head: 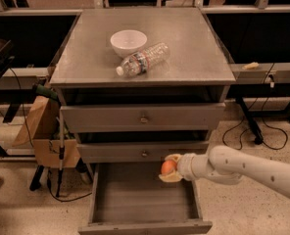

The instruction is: Pick orange from bottom drawer and place on counter

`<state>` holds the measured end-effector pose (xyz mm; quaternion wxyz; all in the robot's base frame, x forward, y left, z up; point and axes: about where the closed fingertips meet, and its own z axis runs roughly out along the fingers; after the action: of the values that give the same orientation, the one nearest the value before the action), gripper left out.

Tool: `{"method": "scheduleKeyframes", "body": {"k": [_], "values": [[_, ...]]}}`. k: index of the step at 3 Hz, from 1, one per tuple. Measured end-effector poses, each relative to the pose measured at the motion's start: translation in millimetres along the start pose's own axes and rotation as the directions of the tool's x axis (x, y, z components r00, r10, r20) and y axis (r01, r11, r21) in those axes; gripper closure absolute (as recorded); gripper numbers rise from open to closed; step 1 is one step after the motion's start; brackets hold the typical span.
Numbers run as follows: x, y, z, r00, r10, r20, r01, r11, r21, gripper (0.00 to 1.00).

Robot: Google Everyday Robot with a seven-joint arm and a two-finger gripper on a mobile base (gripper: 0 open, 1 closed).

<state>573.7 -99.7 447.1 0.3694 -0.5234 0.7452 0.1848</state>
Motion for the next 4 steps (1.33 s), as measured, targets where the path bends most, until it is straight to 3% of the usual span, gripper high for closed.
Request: {"method": "scheduleKeyframes", "body": {"k": [1, 2, 3, 4], "values": [[-30, -10, -22, 0.999, -0.051, 0.011, 0.051, 0.9987, 0.010, 1.00], [-30, -10, -21, 0.999, -0.050, 0.011, 0.050, 0.9987, 0.010, 1.00], [-23, -11, -25, 0.998, -0.037, 0.055, 0.038, 0.9993, -0.006, 1.00], [-43, -9, -76, 0.989, -0.095, 0.116, 0.088, 0.9941, 0.063, 1.00]]}}
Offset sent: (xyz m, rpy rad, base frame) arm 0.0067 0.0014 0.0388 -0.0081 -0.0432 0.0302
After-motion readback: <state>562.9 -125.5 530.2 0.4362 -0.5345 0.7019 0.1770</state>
